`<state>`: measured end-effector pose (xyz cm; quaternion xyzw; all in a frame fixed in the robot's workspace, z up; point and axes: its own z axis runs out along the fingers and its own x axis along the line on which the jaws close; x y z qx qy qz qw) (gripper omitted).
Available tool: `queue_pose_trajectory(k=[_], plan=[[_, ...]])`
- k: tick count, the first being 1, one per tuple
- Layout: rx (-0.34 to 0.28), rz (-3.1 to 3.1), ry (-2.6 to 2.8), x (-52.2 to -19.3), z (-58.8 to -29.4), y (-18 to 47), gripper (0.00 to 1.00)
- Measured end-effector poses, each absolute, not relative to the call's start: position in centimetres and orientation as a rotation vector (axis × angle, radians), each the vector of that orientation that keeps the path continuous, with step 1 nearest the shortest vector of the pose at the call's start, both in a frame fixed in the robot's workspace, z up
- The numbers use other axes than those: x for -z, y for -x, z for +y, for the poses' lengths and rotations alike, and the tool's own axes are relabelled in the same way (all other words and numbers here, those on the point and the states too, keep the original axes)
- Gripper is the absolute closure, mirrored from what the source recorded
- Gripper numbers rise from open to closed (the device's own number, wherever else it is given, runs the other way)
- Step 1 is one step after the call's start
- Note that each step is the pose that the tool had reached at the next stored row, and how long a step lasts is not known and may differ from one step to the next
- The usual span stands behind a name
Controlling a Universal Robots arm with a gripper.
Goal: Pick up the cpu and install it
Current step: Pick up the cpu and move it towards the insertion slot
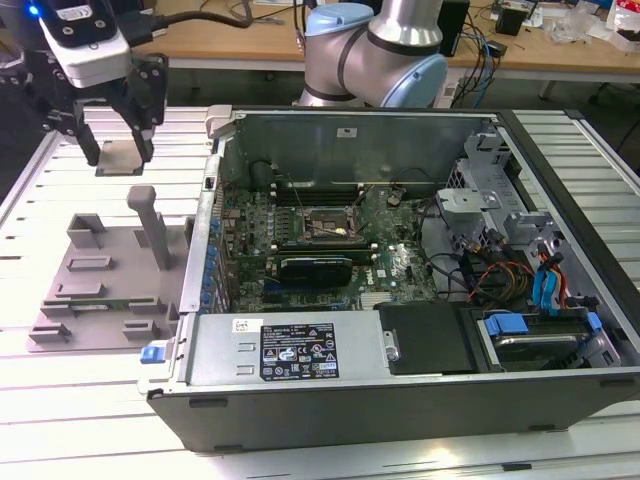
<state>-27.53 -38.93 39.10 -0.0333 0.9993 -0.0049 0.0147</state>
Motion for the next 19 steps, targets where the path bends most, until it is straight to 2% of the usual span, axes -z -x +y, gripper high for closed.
queue_pose_trajectory(k=[19], plan=[[0.015, 3.110, 0.103, -37.6, -38.9, 23.3, 0.45]])
